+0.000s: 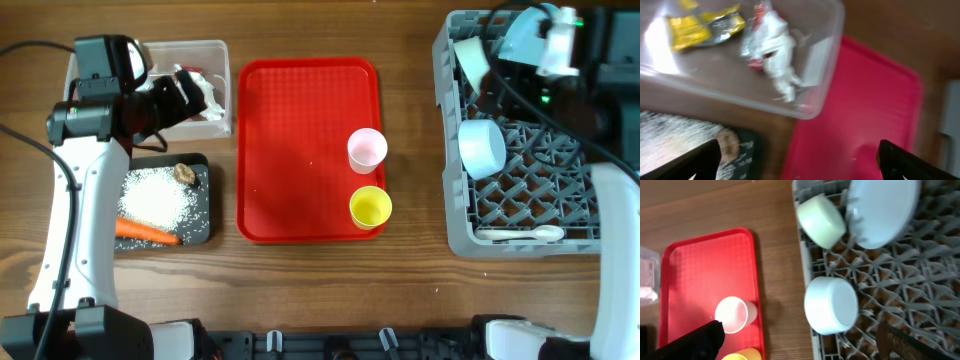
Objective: Sort waste into correct bins and load items into the dishwasher rack
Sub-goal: 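Reach the left gripper to the pink cup and grasp it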
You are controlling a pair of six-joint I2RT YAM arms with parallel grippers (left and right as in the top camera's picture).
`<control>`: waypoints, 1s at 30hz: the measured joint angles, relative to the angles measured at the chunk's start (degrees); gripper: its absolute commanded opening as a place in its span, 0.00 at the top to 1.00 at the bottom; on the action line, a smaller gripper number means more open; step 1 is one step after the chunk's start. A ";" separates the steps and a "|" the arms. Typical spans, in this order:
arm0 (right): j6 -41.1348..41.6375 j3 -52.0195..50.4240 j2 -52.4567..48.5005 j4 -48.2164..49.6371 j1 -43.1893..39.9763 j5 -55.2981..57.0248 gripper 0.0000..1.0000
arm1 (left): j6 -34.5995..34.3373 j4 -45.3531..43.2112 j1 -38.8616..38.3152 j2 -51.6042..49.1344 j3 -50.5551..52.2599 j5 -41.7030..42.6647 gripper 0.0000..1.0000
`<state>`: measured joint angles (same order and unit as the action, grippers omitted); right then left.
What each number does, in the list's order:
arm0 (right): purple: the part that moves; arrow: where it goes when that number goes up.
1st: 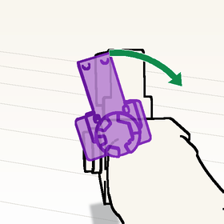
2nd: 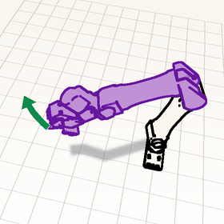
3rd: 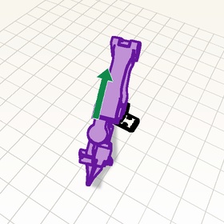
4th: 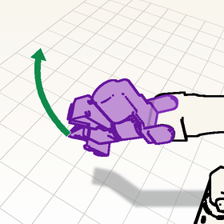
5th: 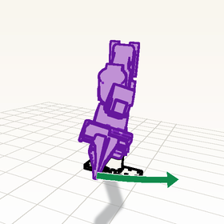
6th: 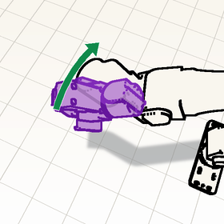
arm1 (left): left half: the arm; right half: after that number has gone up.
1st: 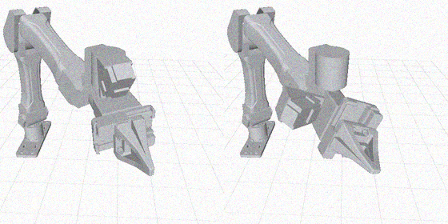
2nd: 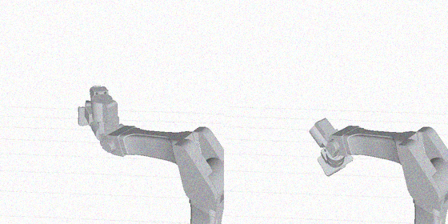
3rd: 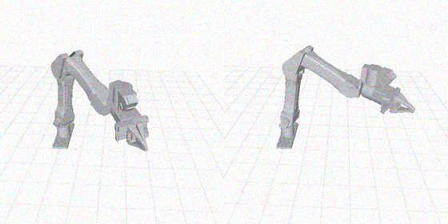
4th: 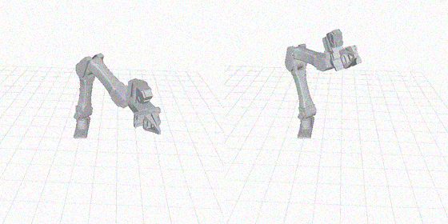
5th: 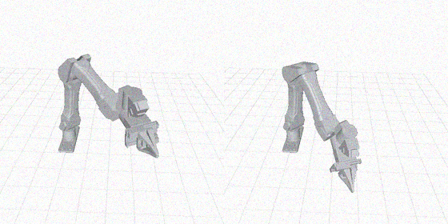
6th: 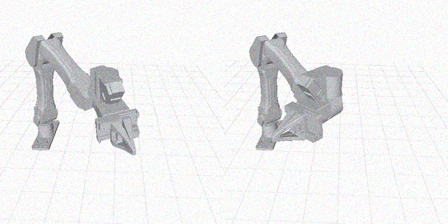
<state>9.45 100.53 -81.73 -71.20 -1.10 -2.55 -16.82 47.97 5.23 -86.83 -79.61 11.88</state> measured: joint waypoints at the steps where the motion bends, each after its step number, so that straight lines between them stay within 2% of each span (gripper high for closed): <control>1: 0.07 0.00 0.57 -0.20 -0.72 0.00 0.00 | 0.02 -1.53 -0.24 -0.09 0.00 2.95 0.07; 4: 0.24 0.00 0.96 -0.83 -1.44 0.00 0.00 | -0.24 -5.64 -2.73 -0.85 0.00 9.29 0.07; 9: 0.39 0.00 0.96 -1.31 -1.42 0.00 0.00 | -0.26 -10.43 -12.57 -4.07 0.00 12.20 0.01; 11: 0.42 0.00 0.96 -1.62 -1.42 0.00 0.00 | -0.31 -13.25 -20.63 -7.76 0.00 10.93 0.00; 17: 0.39 0.00 0.96 -2.54 -1.42 0.00 0.00 | -0.26 -18.25 -34.75 -17.66 -0.02 4.31 0.00; 20: 0.39 0.00 0.96 -2.80 -1.42 0.00 0.00 | -0.24 -19.28 -38.21 -21.73 -0.02 1.86 0.03; 24: 0.42 0.00 0.96 -2.99 -1.42 0.00 0.00 | -0.33 -19.63 -39.19 -25.03 0.00 0.00 0.08; 25: 0.39 0.00 0.96 -2.97 -1.42 0.00 0.00 | -0.42 -19.63 -39.17 -25.40 0.00 -0.28 0.11; 27: 0.39 0.00 0.96 -2.99 -1.42 0.00 0.00 | -0.90 -19.61 -39.04 -25.70 0.00 -1.09 0.26; 28: 0.42 0.00 0.96 -2.99 -1.42 0.00 0.00 | -1.33 -19.58 -39.01 -25.70 0.00 -1.57 0.38; 29: 0.42 0.00 0.96 -2.97 -1.42 0.00 0.00 | -1.44 -19.61 -38.97 -25.70 -0.02 -1.86 0.56; 30: 0.42 0.00 0.96 -2.99 -1.42 0.00 0.00 | -1.81 -19.65 -38.97 -25.70 0.00 -2.25 0.65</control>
<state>9.87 100.53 -80.77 -74.19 -2.52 -2.55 -18.63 28.32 -33.74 -112.53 -79.61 9.63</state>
